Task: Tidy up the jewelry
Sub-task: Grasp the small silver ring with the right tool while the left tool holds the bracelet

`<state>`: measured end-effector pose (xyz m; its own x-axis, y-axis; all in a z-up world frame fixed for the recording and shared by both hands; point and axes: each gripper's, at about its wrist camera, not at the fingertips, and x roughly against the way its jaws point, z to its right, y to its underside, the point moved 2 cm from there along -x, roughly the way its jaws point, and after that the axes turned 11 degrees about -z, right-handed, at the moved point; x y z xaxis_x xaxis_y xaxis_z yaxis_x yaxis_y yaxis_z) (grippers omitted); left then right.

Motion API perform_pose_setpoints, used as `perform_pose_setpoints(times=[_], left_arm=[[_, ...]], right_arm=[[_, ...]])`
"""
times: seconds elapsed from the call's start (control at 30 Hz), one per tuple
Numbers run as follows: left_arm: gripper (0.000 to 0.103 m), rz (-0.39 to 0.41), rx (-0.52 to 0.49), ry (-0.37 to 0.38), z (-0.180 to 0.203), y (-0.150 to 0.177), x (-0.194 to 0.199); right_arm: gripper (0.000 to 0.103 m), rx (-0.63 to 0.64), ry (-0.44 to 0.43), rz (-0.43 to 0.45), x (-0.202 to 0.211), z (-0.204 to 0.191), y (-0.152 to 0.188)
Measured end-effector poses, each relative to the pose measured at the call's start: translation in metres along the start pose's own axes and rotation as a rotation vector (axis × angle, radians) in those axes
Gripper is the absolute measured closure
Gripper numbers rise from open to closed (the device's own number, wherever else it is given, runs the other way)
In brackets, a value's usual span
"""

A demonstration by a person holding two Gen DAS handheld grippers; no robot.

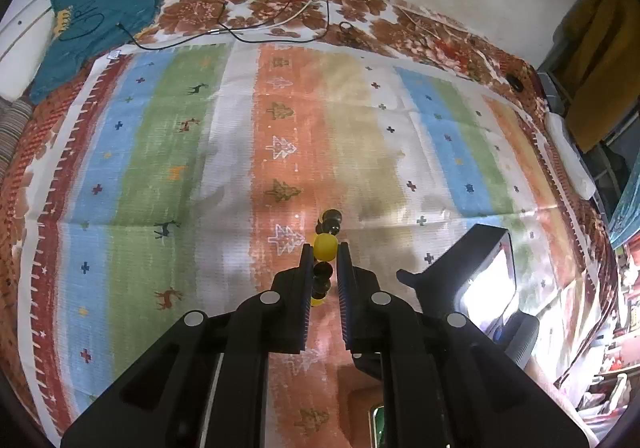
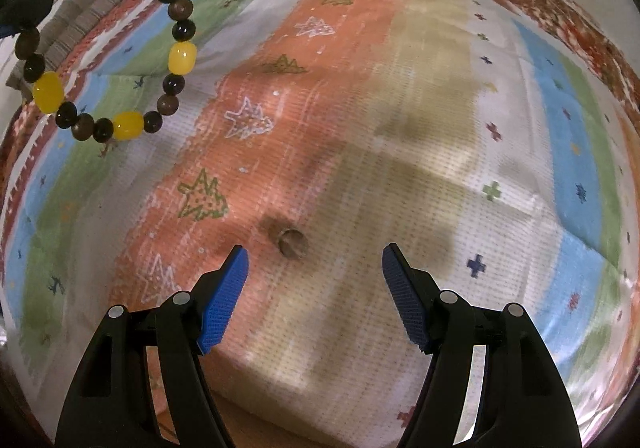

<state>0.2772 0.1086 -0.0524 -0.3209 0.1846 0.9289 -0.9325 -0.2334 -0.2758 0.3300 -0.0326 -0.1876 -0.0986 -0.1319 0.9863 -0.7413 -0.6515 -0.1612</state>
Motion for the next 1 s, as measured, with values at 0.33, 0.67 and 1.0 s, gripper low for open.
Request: perform_pose_setpoints(times=[0.33,0.67,1.0], left_arm=[[0.092,-0.011,0.008,-0.023,-0.006,-0.002,-0.006],[0.092,-0.012,0.02,-0.034,-0.01,-0.004,-0.008],[0.092,-0.017,0.0,-0.054,-0.004,0.001,-0.01]], right_arm=[[0.034,0.044,0.029,-0.073,-0.019,-0.012,-0.016],[0.067,0.054,0.051,-0.107,-0.031,-0.013,-0.02],[0.084,0.081,0.069,-0.081,-0.029,-0.021,-0.02]])
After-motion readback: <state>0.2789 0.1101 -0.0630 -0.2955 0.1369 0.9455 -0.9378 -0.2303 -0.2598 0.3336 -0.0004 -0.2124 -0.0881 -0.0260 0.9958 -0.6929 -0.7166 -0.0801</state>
